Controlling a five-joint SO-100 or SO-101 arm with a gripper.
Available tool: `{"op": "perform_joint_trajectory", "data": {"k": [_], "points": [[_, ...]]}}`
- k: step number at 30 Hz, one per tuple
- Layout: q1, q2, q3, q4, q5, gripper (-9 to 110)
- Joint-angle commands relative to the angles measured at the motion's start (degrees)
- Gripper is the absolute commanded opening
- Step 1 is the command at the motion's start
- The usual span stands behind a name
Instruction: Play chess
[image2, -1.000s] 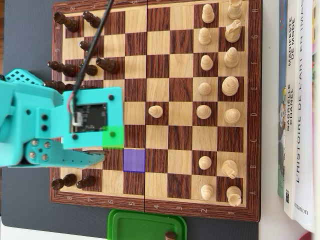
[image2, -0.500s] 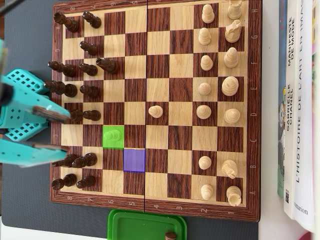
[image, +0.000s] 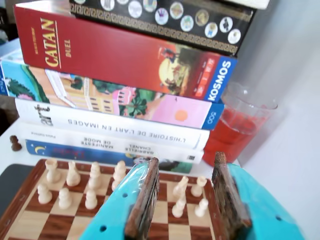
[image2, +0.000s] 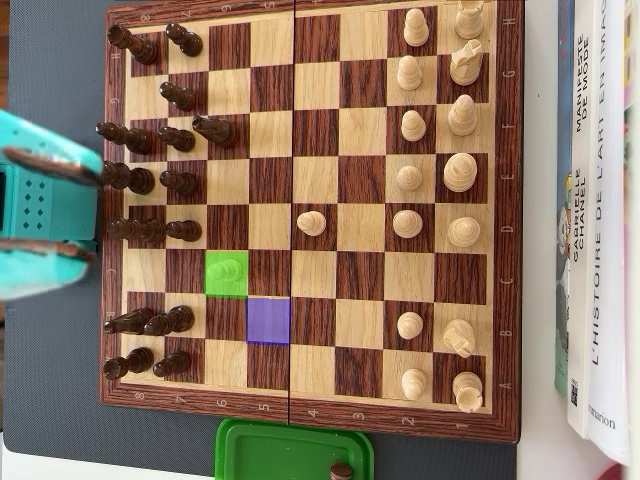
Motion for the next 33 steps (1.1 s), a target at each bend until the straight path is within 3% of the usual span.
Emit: {"op": "perform_joint_trajectory", "data": {"k": [1,17,33], "points": [[-1.05,2.99,5.98,-12.30,0.35,17],[-3.69,7.21,30.15,-68.20,2.02,17],[-3.60,7.21,30.23,-99.05,5.01,17]]}}
